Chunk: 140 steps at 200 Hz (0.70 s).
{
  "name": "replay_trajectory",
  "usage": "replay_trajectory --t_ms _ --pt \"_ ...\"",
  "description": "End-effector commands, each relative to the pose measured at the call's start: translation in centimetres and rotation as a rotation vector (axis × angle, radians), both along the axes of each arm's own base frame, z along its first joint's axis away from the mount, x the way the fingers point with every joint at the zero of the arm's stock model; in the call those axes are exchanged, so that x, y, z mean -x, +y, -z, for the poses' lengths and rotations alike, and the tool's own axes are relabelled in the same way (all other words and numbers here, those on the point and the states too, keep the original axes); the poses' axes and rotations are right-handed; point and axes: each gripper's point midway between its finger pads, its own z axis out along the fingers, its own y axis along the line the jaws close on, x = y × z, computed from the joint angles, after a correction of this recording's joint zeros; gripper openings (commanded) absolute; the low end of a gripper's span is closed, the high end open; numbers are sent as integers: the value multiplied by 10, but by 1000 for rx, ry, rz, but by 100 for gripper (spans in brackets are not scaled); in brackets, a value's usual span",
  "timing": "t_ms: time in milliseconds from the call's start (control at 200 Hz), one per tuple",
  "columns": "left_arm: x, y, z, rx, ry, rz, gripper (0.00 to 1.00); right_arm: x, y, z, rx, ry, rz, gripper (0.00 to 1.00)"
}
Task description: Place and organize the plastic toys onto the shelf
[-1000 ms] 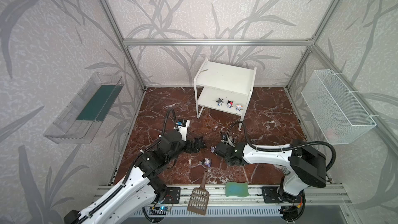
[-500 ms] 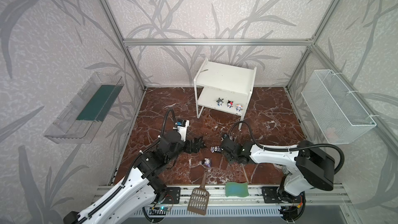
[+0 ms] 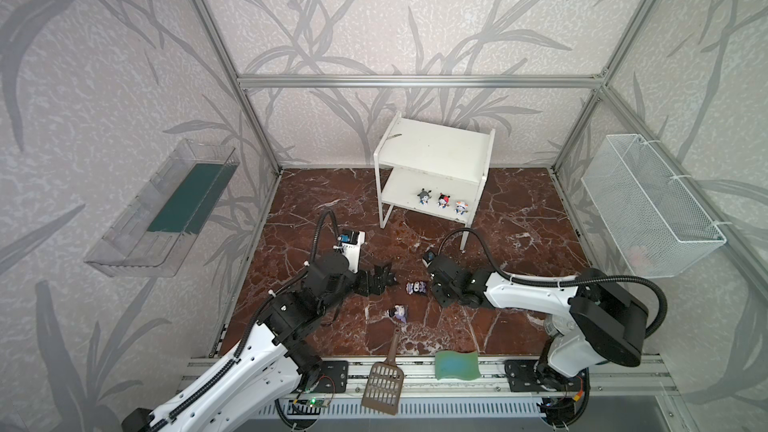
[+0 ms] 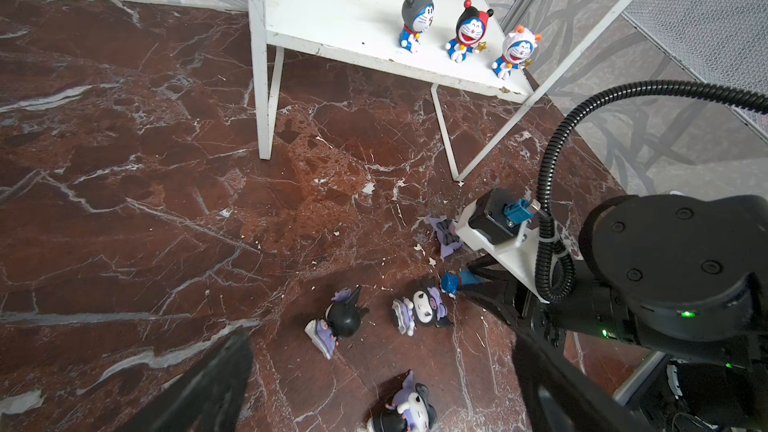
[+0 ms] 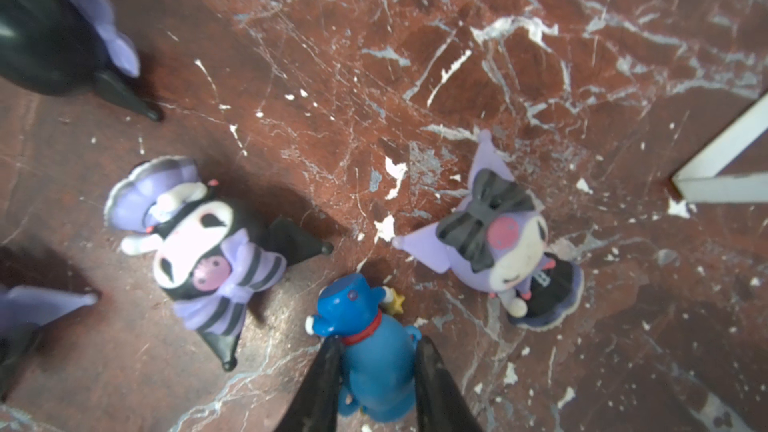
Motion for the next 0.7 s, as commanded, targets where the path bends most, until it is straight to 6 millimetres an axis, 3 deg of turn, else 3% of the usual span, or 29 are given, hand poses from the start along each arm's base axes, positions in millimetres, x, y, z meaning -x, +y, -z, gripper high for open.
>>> replay_trajectory --t_ms 0,150,270,410,560,695 --pt "1 0 5 -1 6 1 99 9 -2 5 -16 51 -38 24" --pt "3 1 4 6 2 0 99 17 1 -5 -152 116 -33 23" --pt "2 0 4 13 -1 1 99 24 -6 -7 -152 134 -38 23" --pt "1 -1 5 10 0 6 99 26 -12 -3 -124 124 -51 38" --pt "1 -1 5 6 -1 6 99 26 -6 -4 -116 113 -100 53" --pt "1 -1 4 7 -2 7 99 22 -8 1 -64 97 -108 57"
